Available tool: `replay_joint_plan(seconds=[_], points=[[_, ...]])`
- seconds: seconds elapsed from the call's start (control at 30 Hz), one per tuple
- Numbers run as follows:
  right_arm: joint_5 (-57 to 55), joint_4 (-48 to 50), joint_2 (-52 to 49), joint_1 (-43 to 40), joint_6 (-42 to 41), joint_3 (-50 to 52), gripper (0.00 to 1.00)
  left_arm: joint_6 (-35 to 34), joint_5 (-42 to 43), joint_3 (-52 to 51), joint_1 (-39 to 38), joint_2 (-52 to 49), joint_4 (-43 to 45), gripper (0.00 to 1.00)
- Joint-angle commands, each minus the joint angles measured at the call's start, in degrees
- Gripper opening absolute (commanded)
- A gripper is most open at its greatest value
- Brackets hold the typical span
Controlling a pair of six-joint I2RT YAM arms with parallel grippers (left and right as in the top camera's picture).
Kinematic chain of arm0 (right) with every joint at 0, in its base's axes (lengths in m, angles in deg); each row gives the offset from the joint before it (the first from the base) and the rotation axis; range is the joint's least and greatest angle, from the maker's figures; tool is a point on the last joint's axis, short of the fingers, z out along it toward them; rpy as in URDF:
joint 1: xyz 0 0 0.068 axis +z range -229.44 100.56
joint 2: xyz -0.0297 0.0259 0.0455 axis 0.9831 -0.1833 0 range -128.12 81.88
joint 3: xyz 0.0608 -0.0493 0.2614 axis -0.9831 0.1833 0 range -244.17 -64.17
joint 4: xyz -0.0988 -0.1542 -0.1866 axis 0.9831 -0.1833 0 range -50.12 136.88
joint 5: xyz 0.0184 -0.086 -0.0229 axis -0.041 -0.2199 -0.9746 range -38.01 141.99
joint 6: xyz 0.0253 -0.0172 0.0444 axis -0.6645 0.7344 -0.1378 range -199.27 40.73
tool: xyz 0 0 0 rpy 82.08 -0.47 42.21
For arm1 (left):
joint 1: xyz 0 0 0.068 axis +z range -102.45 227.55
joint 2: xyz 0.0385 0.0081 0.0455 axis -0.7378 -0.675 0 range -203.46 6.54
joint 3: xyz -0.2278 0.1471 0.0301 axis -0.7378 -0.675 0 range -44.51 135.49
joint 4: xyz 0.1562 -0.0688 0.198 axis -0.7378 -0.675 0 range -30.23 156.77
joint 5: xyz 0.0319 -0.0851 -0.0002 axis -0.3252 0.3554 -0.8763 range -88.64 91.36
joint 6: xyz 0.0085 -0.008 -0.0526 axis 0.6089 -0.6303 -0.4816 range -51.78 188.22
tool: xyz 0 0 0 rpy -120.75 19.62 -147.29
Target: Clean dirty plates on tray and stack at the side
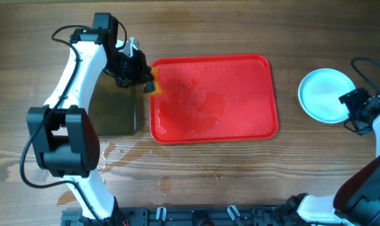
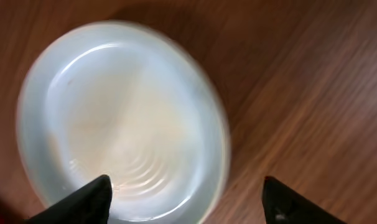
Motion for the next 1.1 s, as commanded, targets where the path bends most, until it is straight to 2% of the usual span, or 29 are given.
replay_joint_plan(seconds=[0.0,0.07,0.2,0.33,0.4,0.6,0.63,0.67,0.7,0.8,0.83,0.93,1.07], points=[[20.3,-0.2,1.8,0.2,4.1,-0.5,0.80,-2.3,-9.3,2.0,1.6,7.0,-1.1,0.04],[24.5,-0.9,4.7,2.1,6.4,-0.5,0.84,-6.1,-21.2,2.0,3.0,12.4,-3.4,0.04],[21.2,-2.5,7.6,9.0,8.9,-0.5,0.86,-7.8,-38.0,1.9,4.1,15.9,-7.7,0.04],[15.0,-3.2,7.6,16.3,8.9,-0.4,0.88,-4.6,-39.4,-2.1,4.2,13.6,-4.8,0.04],[10.6,-4.0,7.6,19.6,8.7,-0.4,0.88,-2.7,-39.4,-6.6,4.2,11.6,0.1,0.04],[9.8,-4.7,7.6,22.1,8.9,-0.4,0.88,1.5,-38.1,-13.7,4.2,7.8,7.8,0.04],[9.8,-4.7,7.6,22.1,8.9,-0.4,0.88,1.5,-38.1,-14.6,4.2,7.5,9.1,0.08],[9.8,-4.9,7.6,22.1,8.9,-0.4,0.89,1.5,-38.1,-15.6,4.2,7.5,10.4,0.18],[9.8,-5.1,7.6,22.1,9.0,-0.4,0.89,1.4,-38.1,-16.7,4.2,7.5,11.7,0.33],[9.8,-5.5,7.6,22.1,9.4,-0.4,0.89,1.4,-38.1,-17.2,4.2,7.5,12.2,0.58],[9.8,-5.5,7.6,22.1,9.7,-0.4,0.89,1.4,-38.1,-17.2,4.2,7.5,12.2,0.63],[10.1,-5.9,8.3,22.1,10.6,-0.5,0.89,1.2,-38.1,-16.7,4.2,8.1,12.0,0.66],[10.4,-9.3,13.9,22.4,12.3,-2.6,0.89,0.9,-32.7,-10.8,4.2,13.0,8.4,0.66]])
